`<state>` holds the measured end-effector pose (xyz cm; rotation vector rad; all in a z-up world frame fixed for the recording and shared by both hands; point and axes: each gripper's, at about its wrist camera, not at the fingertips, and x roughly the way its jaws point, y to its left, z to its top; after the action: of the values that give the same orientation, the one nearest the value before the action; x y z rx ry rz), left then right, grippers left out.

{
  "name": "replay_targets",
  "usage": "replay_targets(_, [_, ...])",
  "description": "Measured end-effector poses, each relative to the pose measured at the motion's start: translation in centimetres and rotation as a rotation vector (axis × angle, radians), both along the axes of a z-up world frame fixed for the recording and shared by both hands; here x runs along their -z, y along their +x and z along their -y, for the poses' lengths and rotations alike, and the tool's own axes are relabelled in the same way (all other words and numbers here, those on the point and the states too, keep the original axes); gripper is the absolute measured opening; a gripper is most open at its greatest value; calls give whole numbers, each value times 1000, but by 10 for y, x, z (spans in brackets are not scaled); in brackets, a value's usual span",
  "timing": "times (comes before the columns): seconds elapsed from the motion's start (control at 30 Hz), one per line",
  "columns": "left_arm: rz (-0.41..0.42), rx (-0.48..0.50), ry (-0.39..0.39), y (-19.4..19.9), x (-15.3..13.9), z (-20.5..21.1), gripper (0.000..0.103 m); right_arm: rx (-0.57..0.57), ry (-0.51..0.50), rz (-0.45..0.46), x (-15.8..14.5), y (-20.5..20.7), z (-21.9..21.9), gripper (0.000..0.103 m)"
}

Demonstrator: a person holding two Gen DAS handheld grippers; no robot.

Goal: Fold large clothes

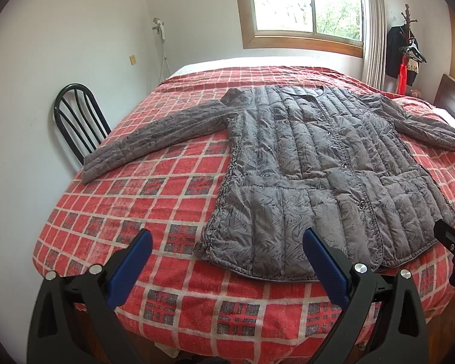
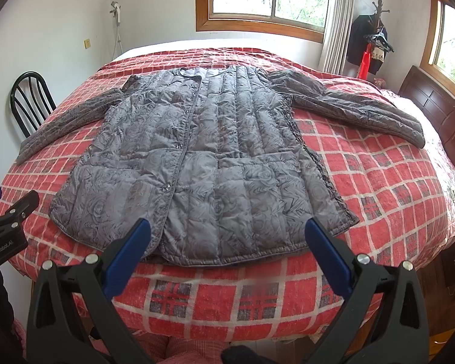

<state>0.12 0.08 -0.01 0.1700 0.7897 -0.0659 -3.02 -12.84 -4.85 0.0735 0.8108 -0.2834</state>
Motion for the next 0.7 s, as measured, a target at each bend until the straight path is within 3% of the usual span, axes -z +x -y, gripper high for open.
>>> replay_targets(0.7, [-1,2,0,0,0,0,99,-3,0,-2,1,1,-1,100])
